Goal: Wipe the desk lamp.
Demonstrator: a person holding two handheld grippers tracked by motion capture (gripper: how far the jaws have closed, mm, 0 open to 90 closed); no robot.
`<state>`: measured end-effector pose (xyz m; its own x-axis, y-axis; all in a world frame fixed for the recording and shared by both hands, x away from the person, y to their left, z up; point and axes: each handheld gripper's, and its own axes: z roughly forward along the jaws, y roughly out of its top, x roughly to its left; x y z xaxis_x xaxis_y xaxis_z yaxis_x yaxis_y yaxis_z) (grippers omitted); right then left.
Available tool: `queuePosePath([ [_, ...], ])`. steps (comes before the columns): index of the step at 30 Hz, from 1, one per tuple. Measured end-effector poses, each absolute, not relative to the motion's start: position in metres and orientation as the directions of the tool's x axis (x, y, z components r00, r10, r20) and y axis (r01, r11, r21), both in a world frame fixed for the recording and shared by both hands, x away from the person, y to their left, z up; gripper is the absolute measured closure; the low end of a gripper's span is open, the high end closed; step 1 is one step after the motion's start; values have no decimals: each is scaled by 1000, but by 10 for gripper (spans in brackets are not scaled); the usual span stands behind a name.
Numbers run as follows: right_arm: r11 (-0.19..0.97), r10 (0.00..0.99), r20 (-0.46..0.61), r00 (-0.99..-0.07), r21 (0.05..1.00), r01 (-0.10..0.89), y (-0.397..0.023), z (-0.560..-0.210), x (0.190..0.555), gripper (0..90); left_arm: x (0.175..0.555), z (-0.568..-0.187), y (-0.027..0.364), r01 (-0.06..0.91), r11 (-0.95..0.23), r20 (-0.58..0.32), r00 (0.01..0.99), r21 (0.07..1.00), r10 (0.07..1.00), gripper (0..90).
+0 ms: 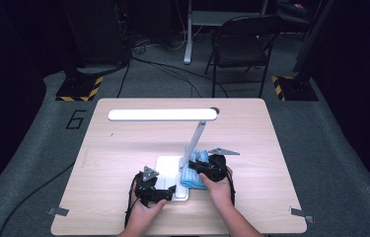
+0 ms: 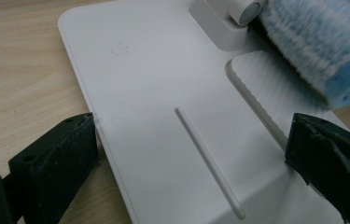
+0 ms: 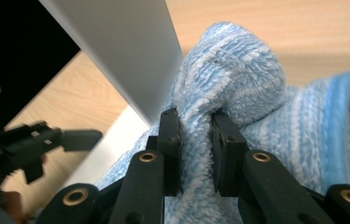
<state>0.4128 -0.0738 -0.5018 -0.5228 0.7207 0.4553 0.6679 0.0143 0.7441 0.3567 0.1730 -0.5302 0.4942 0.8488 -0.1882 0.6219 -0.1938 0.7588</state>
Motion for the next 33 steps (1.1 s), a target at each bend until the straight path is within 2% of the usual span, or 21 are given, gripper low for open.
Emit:
queuePosePath([
  [6, 25, 715, 465, -522, 729, 684, -69, -512, 414, 759, 357, -530, 173, 622, -193, -189, 494, 759, 849, 23],
  [15, -11, 686, 473, -553, 767, 642, -80, -490, 408, 765, 357, -530, 173, 622, -194, -188, 494, 759, 849, 23],
  [22, -74, 665, 474, -578, 811, 580, -94, -454, 402, 765, 357, -530, 173, 621, -191, -188, 491, 760, 851, 23],
  [33, -163, 626, 411, -663, 900, 404, -119, -374, 389, 764, 357, -530, 174, 616, -208, -174, 500, 760, 848, 23],
])
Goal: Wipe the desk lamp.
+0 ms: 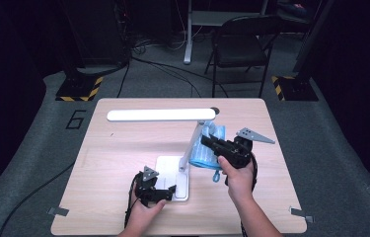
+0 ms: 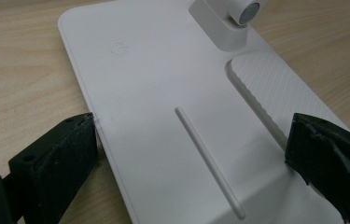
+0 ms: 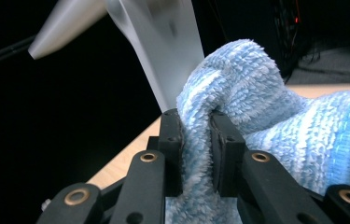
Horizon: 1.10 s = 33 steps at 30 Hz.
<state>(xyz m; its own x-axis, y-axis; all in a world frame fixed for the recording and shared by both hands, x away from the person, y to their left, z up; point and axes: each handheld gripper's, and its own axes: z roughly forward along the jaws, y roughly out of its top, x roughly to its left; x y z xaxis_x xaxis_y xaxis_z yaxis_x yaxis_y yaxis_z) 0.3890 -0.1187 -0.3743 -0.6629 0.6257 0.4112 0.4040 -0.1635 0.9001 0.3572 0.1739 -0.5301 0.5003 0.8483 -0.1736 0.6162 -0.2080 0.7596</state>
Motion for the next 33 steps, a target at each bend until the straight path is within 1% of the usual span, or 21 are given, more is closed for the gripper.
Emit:
queuePosePath([
  [6, -185, 617, 398, -679, 912, 366, -127, -352, 389, 763, 357, -530, 173, 621, -193, -186, 492, 760, 850, 23],
  [8, -189, 615, 401, -678, 911, 367, -128, -344, 388, 763, 357, -530, 173, 621, -196, -185, 494, 759, 850, 23],
  [11, -174, 622, 377, -687, 921, 349, -130, -334, 387, 761, 357, -530, 173, 619, -195, -183, 493, 761, 850, 23],
  [13, -175, 622, 384, -682, 918, 357, -130, -332, 387, 761, 357, -530, 173, 621, -192, -188, 492, 760, 850, 23],
  [16, -173, 622, 374, -688, 923, 345, -132, -334, 388, 762, 357, -530, 173, 617, -201, -178, 497, 761, 849, 23],
  [20, -187, 615, 388, -686, 918, 351, -133, -341, 390, 763, 357, -530, 174, 616, -202, -177, 497, 761, 849, 23],
  [24, -156, 632, 383, -674, 914, 373, -127, -350, 392, 763, 357, -530, 174, 618, -202, -179, 497, 759, 849, 23],
  [33, -134, 640, 412, -648, 891, 434, -118, -378, 397, 763, 357, -530, 174, 617, -204, -176, 497, 760, 850, 23],
])
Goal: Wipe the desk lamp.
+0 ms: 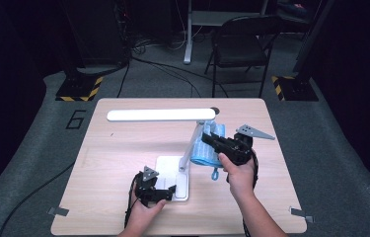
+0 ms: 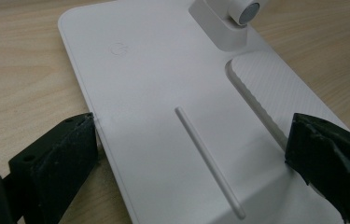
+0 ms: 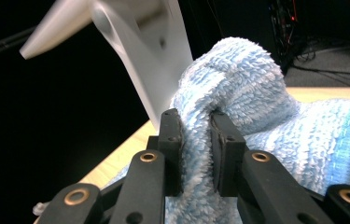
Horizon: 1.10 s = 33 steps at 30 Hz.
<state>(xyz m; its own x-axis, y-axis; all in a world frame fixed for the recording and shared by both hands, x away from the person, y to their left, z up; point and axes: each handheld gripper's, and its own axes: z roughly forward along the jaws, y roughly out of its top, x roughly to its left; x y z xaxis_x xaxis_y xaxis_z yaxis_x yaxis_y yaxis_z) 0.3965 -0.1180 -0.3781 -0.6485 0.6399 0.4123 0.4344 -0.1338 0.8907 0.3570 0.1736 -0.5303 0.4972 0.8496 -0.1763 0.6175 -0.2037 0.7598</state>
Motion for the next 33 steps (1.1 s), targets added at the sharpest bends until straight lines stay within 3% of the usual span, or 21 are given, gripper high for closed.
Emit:
queuePosePath([
  [15, -63, 646, 427, -633, 856, 514, -111, -420, 394, 763, 357, -530, 174, 623, -197, -188, 496, 757, 848, 24],
  [33, -20, 740, 299, -602, 905, 425, -150, -405, 370, 759, 358, -530, 174, 616, -199, -183, 500, 762, 846, 25],
])
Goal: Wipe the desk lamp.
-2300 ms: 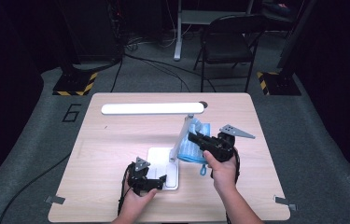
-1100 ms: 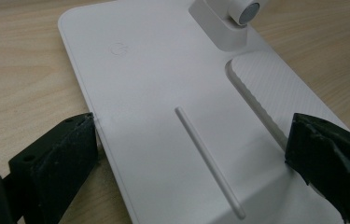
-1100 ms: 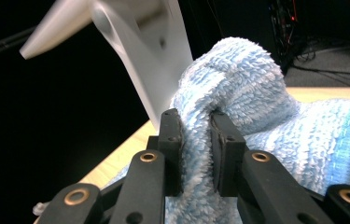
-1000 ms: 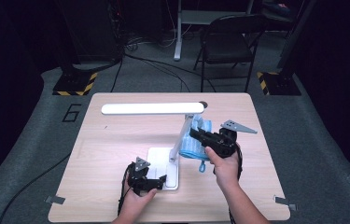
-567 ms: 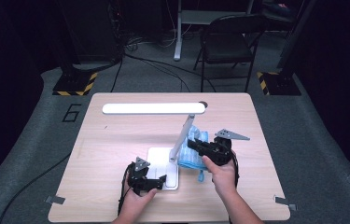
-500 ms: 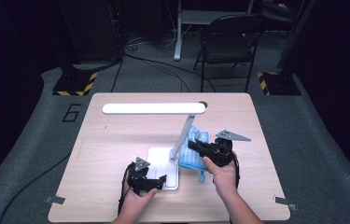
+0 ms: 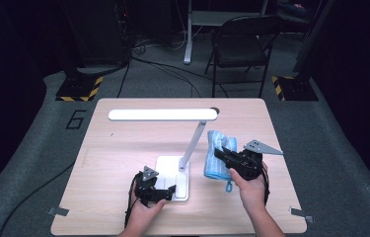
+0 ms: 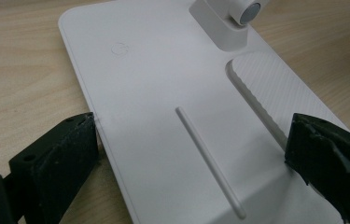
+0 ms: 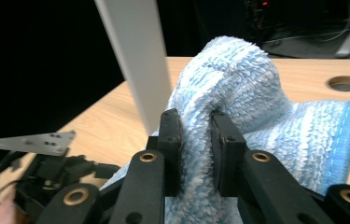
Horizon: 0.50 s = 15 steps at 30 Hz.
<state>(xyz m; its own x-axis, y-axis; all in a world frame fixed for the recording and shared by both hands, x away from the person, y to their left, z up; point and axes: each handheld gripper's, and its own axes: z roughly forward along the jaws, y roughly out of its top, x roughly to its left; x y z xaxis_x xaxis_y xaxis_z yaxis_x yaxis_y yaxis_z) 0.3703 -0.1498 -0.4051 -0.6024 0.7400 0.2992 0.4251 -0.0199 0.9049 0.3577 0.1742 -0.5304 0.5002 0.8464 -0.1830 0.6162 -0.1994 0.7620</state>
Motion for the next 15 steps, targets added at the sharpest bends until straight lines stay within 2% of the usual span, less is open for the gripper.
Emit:
queuePosePath([
  [15, 3, 824, 242, -512, 902, 431, -199, -431, 357, 754, 358, -530, 175, 616, -202, -181, 502, 762, 846, 26],
])
